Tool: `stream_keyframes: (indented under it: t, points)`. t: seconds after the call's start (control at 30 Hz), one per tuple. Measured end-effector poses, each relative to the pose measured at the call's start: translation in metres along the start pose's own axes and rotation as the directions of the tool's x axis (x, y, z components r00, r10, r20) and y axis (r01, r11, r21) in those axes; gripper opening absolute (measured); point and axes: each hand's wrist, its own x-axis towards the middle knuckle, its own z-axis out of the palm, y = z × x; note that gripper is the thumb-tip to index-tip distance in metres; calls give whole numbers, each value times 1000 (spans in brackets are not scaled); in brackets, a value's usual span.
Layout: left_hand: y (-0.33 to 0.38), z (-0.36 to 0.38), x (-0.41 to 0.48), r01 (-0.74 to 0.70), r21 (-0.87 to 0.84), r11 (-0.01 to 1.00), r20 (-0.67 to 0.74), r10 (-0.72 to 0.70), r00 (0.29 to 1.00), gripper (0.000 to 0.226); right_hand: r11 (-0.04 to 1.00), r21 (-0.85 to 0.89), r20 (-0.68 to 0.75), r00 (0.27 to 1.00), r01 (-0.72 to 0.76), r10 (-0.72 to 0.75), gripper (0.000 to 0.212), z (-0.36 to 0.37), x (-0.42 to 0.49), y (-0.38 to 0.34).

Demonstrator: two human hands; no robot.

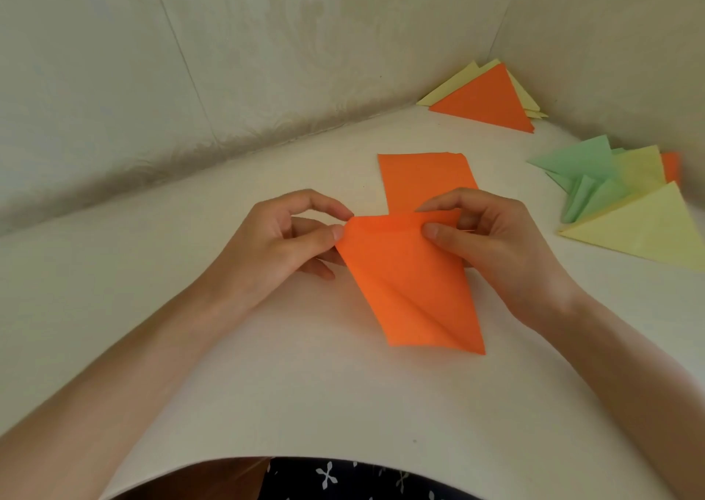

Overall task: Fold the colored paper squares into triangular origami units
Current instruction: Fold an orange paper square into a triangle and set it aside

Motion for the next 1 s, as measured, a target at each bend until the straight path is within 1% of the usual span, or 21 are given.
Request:
stream_keyframes:
  t: [0.13,0.3,0.4,0.47,0.53,0.6,0.7,0.77,0.87,0.9,0.93,1.0]
  points:
    - [2,0,0,-9,-28,1000,-20,9,1000,15,999,29,-6,999,32,-32,15,-2,1,1]
    - [2,-2,0,-23,-62,998,-7,23,1000,24,985,166,-13,999,36,-35,30,-2,0,-1]
    - [1,-3,0,-21,-72,997,-9,21,1000,19,972,234,-10,1000,0,2,41,-3,0,-1]
    - [1,-2,0,-19,-75,997,-19,18,1000,21,968,250,-2,1000,-22,24,41,-3,-1,0]
    - [2,-2,0,-21,-84,996,-16,20,1000,24,964,263,13,999,-34,32,34,-3,-1,0]
    - [3,-2,0,-28,-89,996,-14,27,1000,26,965,260,34,999,-31,23,38,-4,-1,0]
    - [2,-3,0,-37,-25,999,-13,36,999,28,962,274,44,999,-2,-11,37,-4,-3,-2]
    - [2,-3,0,-39,35,999,-6,39,999,23,964,265,26,1000,10,-18,29,-4,-3,0]
    - [4,-1,-1,-38,9,999,-31,38,999,5,989,126,-33,997,79,-75,13,0,-2,1]
    - [4,0,0,-43,-3,999,-49,42,998,6,990,99,-37,995,99,-96,16,1,-2,1]
    - [4,1,0,-46,-6,999,-65,45,997,12,989,94,-29,994,112,-109,20,3,-2,0]
    - [3,1,1,-40,4,999,-62,41,997,18,987,109,-5,993,116,-116,28,5,-4,-1]
